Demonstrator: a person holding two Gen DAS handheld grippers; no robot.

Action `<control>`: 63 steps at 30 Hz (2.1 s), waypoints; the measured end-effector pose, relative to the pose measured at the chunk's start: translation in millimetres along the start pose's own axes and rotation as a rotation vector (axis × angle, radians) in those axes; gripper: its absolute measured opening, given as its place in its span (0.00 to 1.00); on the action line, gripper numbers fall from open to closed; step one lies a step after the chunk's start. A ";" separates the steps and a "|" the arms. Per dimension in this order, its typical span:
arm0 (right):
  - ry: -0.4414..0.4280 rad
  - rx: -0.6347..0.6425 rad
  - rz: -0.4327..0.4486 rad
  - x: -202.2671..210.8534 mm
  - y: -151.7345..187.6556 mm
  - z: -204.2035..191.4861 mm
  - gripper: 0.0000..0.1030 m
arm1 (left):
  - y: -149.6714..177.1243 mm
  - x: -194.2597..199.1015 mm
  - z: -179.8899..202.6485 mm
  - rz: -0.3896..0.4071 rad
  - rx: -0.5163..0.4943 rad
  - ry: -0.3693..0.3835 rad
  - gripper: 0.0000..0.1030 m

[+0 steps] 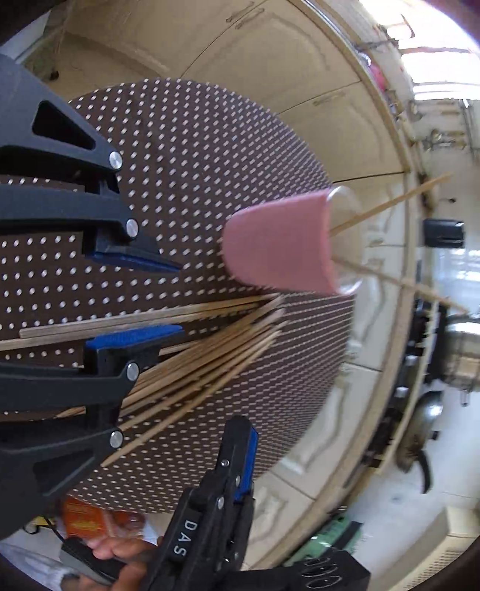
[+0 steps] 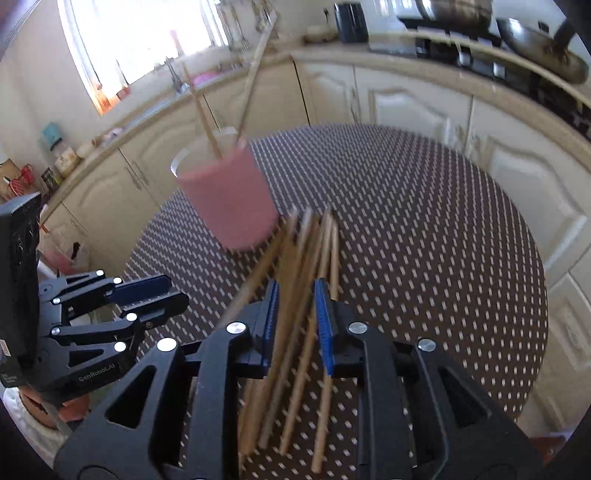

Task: Organize utensils
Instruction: 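Open both grippers to drop the chopsticks into the cup, return to pile, then close the left gripper on a chopstick while the right gripper grasps another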

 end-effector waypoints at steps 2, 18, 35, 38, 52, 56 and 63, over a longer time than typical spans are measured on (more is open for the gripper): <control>0.006 -0.018 -0.047 -2.7 12.0 9.0 0.23 | 8.7 -10.3 2.4 -0.056 -0.015 -0.028 0.28; 0.016 -0.018 -0.160 -13.0 45.9 25.9 0.43 | 30.7 -44.2 -0.1 -0.198 -0.011 -0.096 0.28; 0.036 0.010 -0.197 -27.6 41.7 29.8 0.43 | 19.2 -54.7 45.0 -0.187 -0.080 -0.095 0.28; 0.072 0.048 -0.206 -30.0 41.2 33.2 0.43 | 18.4 -58.2 46.8 -0.199 -0.066 -0.109 0.29; 0.119 0.176 -0.309 -52.7 38.8 17.0 0.32 | 15.3 -60.2 32.1 -0.195 -0.060 -0.086 0.28; 0.134 0.223 -0.367 -60.1 40.0 9.8 0.26 | 21.3 -64.9 28.1 -0.180 -0.070 -0.074 0.14; 0.136 0.212 -0.457 -73.1 31.3 14.9 0.06 | 22.6 -65.5 31.6 -0.175 -0.068 -0.061 0.05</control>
Point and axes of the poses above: each gripper's, at about its wrist camera, not at the fingertips, and x roughly against the way its jaws point, z to its right, y to its underside, the point moved 7 cm from there along -x, roughly the way its jaws point, and after that the axes turned 12 degrees about z, right-handed, at the moved point
